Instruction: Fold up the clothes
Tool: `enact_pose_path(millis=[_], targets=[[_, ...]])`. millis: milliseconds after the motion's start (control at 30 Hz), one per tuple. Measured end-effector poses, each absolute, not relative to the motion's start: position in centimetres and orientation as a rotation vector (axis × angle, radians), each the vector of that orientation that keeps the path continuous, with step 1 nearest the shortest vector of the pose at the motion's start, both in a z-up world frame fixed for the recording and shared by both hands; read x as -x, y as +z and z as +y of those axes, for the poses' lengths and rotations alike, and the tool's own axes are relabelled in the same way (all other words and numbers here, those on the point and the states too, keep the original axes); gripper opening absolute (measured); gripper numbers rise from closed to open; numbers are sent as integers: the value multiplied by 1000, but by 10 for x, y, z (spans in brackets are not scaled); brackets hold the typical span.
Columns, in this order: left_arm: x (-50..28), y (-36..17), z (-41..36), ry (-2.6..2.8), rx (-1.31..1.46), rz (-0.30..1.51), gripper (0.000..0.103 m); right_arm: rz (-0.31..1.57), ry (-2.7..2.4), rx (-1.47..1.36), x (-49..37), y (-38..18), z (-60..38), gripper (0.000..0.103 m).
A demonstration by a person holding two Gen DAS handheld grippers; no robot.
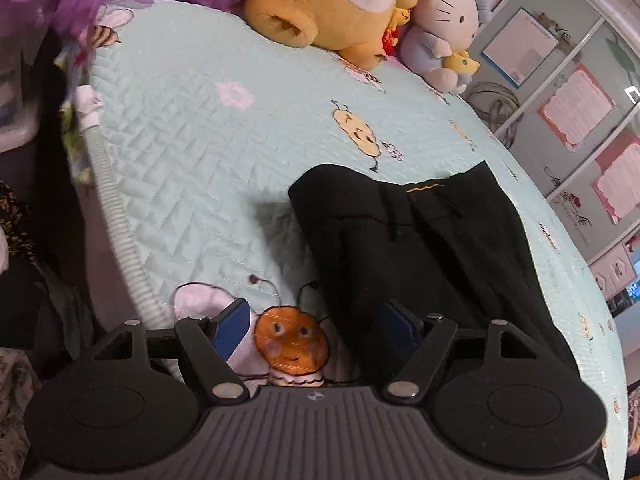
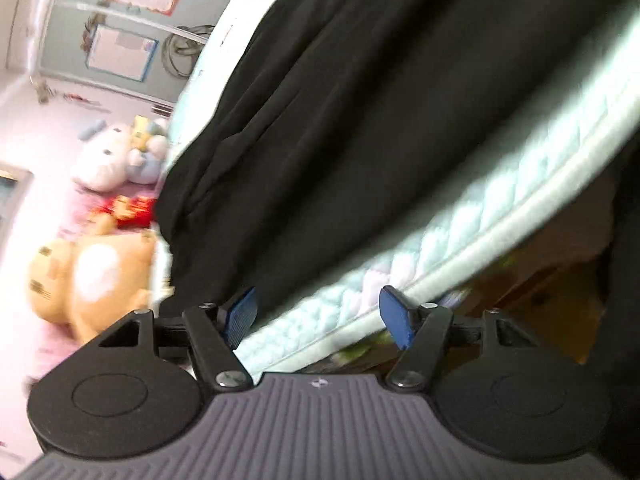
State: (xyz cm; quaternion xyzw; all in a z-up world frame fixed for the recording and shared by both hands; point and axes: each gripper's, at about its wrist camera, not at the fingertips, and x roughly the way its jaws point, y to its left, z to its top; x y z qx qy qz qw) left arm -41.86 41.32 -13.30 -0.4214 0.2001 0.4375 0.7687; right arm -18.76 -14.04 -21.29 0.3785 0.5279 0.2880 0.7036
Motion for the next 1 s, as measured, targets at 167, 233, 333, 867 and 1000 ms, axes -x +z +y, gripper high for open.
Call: enact_pose_path(millis=[167, 233, 333, 867, 1000], targets=[[395, -141, 425, 863, 982, 460, 77, 1269, 841, -975, 172, -236, -96, 74], [387, -148, 429, 853, 1010, 468, 78, 1300, 875, -959, 167, -244, -69, 73], [378, -156, 431, 852, 1032, 468, 80, 1263, 934, -924, 160, -244, -32, 76], [378, -133, 425, 752, 959, 432, 11, 1162, 865, -709, 168, -215, 3, 11], [391, -123, 416, 726, 947, 436, 11, 1078, 924, -694, 186, -173, -17, 10]])
